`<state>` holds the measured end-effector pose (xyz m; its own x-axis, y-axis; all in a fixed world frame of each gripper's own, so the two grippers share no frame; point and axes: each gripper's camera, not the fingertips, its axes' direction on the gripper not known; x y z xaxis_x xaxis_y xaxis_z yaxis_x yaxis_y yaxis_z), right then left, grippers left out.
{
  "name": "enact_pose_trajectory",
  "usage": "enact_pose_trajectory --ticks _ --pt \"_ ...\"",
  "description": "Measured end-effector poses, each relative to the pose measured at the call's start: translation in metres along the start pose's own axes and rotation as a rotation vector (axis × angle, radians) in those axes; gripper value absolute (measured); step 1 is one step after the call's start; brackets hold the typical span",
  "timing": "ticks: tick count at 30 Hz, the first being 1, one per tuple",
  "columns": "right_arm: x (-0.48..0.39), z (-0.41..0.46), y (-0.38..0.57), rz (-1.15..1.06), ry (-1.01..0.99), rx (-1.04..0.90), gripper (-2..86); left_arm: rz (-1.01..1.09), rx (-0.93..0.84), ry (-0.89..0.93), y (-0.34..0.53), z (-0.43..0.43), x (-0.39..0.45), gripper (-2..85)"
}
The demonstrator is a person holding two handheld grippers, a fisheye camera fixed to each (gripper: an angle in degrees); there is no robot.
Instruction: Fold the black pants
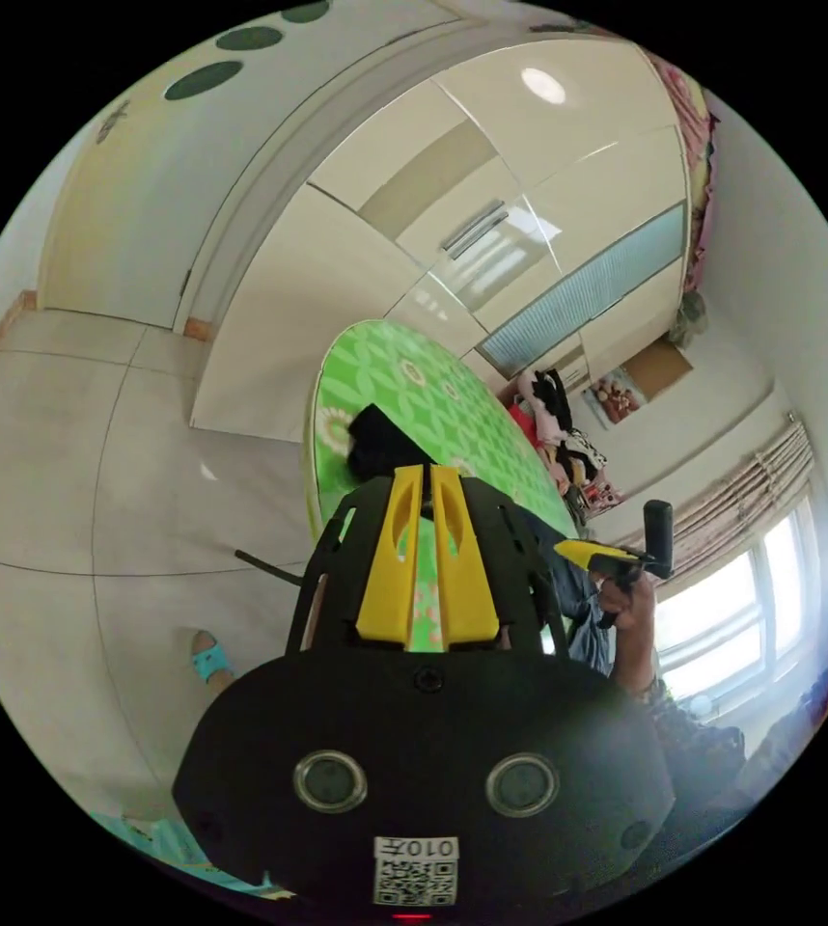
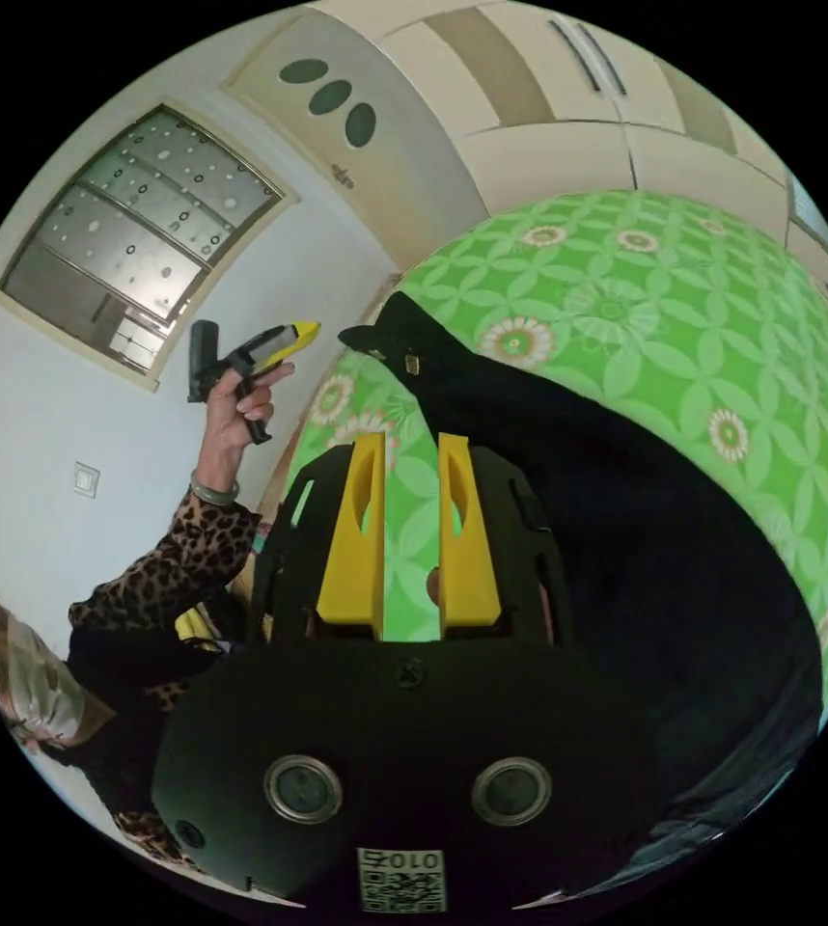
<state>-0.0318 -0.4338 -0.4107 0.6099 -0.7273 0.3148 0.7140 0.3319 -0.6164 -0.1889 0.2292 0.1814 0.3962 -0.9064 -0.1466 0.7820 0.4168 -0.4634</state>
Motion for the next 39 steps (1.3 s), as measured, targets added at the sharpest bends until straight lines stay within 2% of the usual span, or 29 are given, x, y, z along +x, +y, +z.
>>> enact_pose_trajectory --ticks 4,6,8,10,14,22,33,37,39 --pt "-0.016 -0.018 -0.029 -0.064 0.217 0.050 8.9 -0.026 -0.029 -0.035 -0.015 0.004 -0.014 0.1" --pt "-0.016 -0.031 -0.047 -0.089 0.377 -0.029 8.2 -0.015 -0.068 -0.014 -0.015 0.006 -0.019 0.1" --pt "-0.007 -0.042 -0.052 -0.097 0.423 -0.089 8.0 0.052 -0.064 -0.037 -0.011 0.001 -0.018 0.0" --pt "-0.002 -0.056 -0.054 -0.129 0.359 -0.101 8.7 0.158 -0.059 -0.073 -0.006 -0.005 -0.016 -0.1" --pt "-0.020 -0.089 -0.061 -0.249 0.279 -0.001 10.5 0.222 -0.039 -0.016 -0.004 -0.006 -0.012 -0.2" --pt "-0.084 -0.092 -0.109 -0.572 0.262 -0.100 11.2 0.251 -0.030 -0.067 0.001 -0.016 0.007 -0.2" --pt "-0.118 -0.032 -0.171 -0.650 0.313 -0.259 7.3 0.211 -0.035 -0.065 0.017 -0.033 -0.003 -0.1" --pt "-0.127 -0.052 -0.167 -0.665 0.294 -0.192 4.8 0.206 -0.035 -0.049 0.026 -0.037 -0.005 -0.2" --pt "-0.136 -0.091 -0.159 -0.726 0.182 -0.102 4.5 0.218 -0.017 -0.039 0.030 -0.040 -0.004 -0.2"
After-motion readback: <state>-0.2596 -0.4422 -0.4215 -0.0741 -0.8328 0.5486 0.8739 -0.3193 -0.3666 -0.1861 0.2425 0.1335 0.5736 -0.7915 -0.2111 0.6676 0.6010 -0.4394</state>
